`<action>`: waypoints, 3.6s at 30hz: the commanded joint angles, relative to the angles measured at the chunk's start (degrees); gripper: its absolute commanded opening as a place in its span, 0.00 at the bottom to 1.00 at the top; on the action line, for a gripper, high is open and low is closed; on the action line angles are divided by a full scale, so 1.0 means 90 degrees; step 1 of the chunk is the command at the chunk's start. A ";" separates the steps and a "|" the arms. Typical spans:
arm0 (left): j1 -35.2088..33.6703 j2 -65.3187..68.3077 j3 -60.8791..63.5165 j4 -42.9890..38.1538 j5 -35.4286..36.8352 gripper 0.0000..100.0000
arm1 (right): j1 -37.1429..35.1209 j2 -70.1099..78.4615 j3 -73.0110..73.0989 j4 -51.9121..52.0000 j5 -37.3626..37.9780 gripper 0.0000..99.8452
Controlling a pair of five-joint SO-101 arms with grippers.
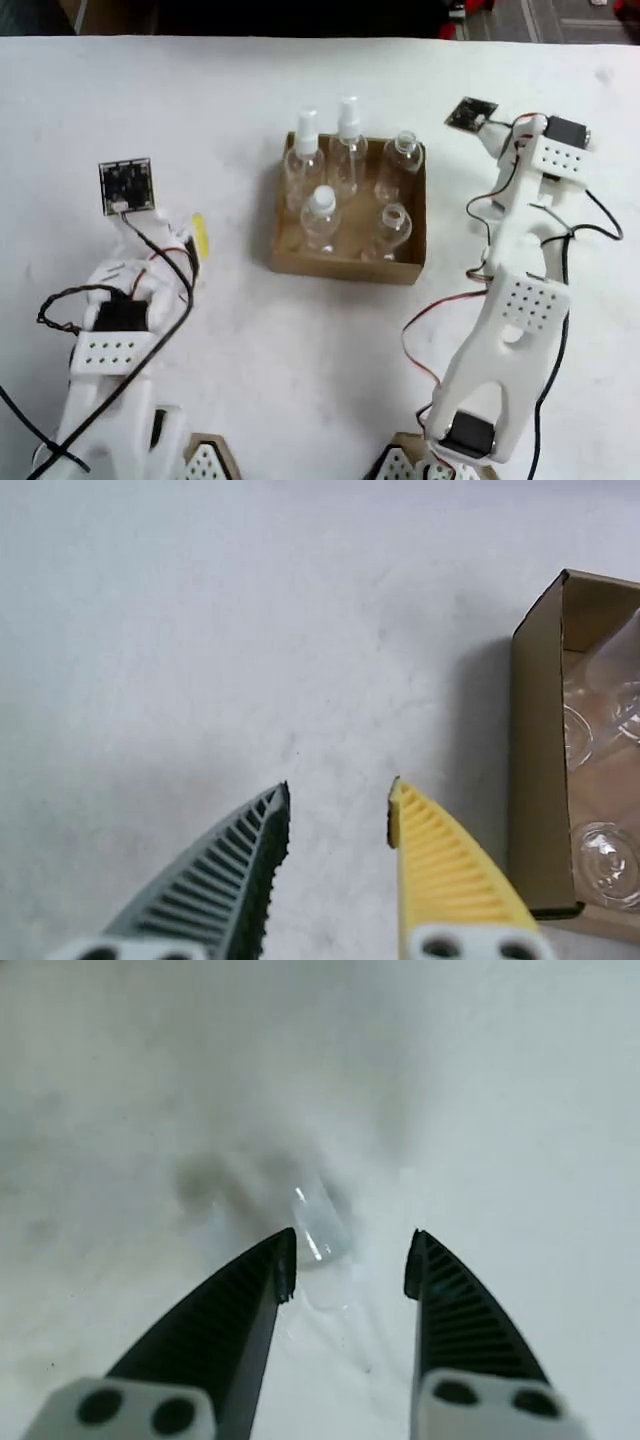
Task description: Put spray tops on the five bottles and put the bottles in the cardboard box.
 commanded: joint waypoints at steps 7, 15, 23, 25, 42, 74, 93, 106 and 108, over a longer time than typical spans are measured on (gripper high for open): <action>0.0083 -0.0063 -0.0059 -0.0127 -0.0059 0.15 | 0.0015 0.1245 -0.1690 0.0181 0.0225 0.14; 0.0054 -0.0063 -0.0049 -0.0107 -0.0059 0.15 | 0.0073 0.1441 -0.2383 0.0874 0.0254 0.12; 0.0054 -0.0063 -0.0049 -0.0107 -0.0059 0.15 | 0.0054 0.1499 -0.2901 0.1216 0.0274 0.16; 0.0054 -0.0063 -0.0049 -0.0107 -0.0059 0.15 | 0.0024 0.1509 -0.2891 0.1216 0.0274 0.16; 0.0054 -0.0083 -0.0049 -0.0107 -0.0059 0.15 | 0.0005 0.1949 -0.3194 0.1206 0.0518 0.02; 0.0044 -0.0103 -0.0049 -0.0098 -0.0059 0.15 | -0.0210 -0.3306 -0.4151 0.1324 -0.5206 0.02; 0.0044 -0.0103 -0.0049 -0.0098 -0.0059 0.15 | -0.1656 -0.8523 0.3057 0.0005 -0.6281 0.02; 0.0073 -0.0103 -0.0059 -0.0098 -0.0059 0.15 | -0.1968 -0.9871 0.6447 -0.3697 -0.7541 0.02; 0.0073 -0.0103 -0.0059 -0.0098 -0.0059 0.15 | -0.1958 -0.9871 0.6564 -0.4391 -0.8068 0.02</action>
